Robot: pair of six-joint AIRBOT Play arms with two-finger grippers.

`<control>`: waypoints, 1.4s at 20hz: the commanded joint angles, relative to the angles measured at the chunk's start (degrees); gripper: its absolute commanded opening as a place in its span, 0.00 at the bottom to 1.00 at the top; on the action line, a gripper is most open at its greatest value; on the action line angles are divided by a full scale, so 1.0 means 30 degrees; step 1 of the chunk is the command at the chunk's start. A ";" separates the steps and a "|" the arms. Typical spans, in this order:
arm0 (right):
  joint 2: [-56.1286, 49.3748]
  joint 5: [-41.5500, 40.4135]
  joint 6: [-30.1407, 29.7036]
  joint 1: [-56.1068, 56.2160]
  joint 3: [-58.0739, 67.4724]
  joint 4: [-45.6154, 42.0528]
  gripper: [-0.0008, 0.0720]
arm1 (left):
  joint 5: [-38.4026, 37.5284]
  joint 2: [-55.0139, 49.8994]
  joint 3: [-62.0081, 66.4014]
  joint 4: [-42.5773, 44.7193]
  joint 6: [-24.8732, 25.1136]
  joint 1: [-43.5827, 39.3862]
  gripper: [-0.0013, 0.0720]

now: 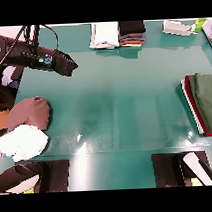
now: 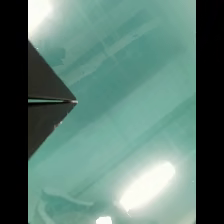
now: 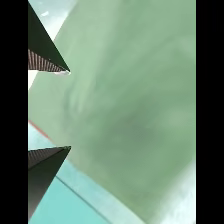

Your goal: Fold the shirts.

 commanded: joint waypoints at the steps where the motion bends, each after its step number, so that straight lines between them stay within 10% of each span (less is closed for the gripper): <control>1: 0.0532 -0.0350 -0.0160 -0.1100 0.0933 0.1093 0.73 | -0.0124 -0.0007 -0.0007 0.0015 0.0022 -0.0007 0.06; 6: 0.0554 -0.0729 -0.0153 0.3337 0.3490 0.8167 0.73 | -0.0036 -0.0007 -0.0007 0.0007 0.0022 -0.0007 0.06; 13: -0.0641 -0.4007 -0.0153 1.7675 0.1406 0.8131 0.70 | 0.1115 -0.0007 -0.0007 0.0379 0.0022 -0.0007 0.06; 17: -0.2499 -0.4364 -0.0160 2.2025 0.1960 0.7308 0.57 | 0.1304 -0.0007 0.0000 0.0277 0.0015 -0.0007 0.06; 19: -0.3388 -0.4328 -0.0168 2.3380 0.2601 0.7315 0.09 | 0.1290 -0.0007 0.0000 0.0284 0.0015 -0.0007 0.06; 20: -0.3723 -0.4335 -0.0168 2.3802 0.2871 0.7315 0.04 | 0.1290 -0.0007 0.0000 0.0277 0.0015 -0.0007 0.06; 28: -0.4488 -0.4211 -0.0160 2.4465 0.3373 0.7344 0.04 | 0.1290 -0.0007 0.0015 0.0277 0.0015 -0.0007 0.06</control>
